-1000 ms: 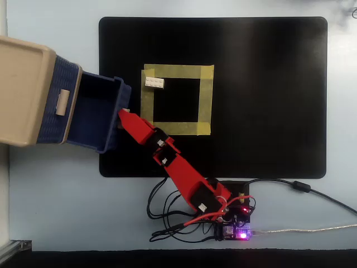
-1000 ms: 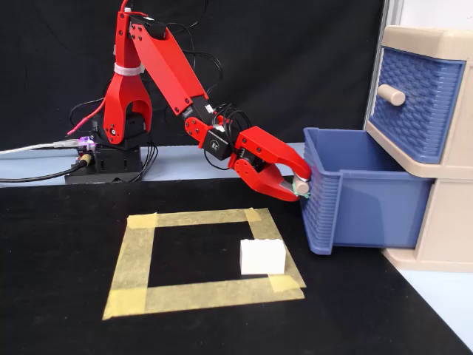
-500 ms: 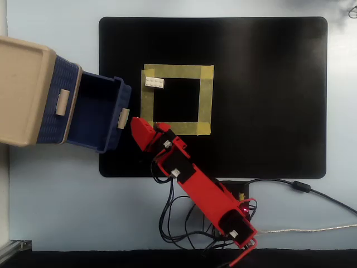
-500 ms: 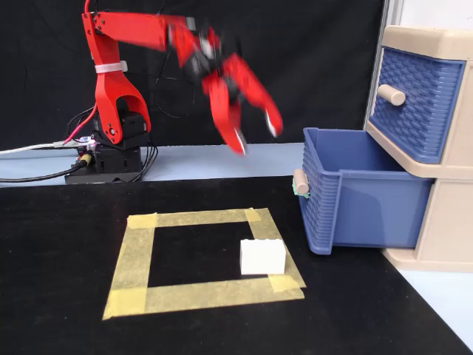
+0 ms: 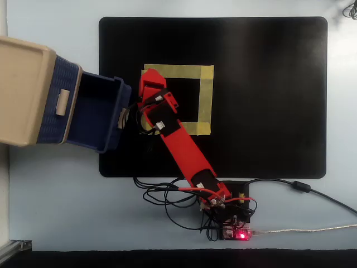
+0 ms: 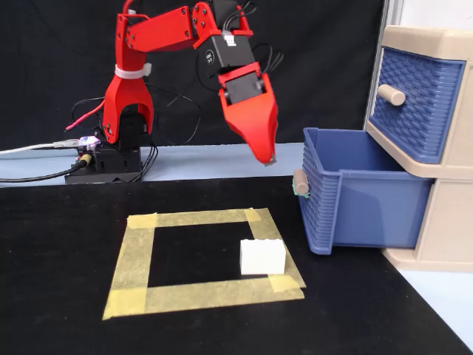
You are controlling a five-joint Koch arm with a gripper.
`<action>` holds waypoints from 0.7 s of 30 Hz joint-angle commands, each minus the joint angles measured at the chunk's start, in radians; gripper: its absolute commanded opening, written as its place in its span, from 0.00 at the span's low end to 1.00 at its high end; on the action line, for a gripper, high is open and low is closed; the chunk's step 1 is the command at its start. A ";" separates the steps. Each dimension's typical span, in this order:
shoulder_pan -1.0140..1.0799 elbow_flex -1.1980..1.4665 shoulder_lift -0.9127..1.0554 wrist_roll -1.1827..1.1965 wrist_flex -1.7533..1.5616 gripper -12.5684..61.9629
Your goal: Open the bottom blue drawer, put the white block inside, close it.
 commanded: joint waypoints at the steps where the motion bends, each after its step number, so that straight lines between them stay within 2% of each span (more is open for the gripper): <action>1: 0.037 -0.094 -0.014 0.190 0.130 0.62; 6: 0.041 -0.207 -0.179 0.215 0.293 0.62; 13: 0.041 -0.426 -0.387 0.201 0.330 0.62; 21: 0.020 -0.448 -0.434 0.092 0.333 0.62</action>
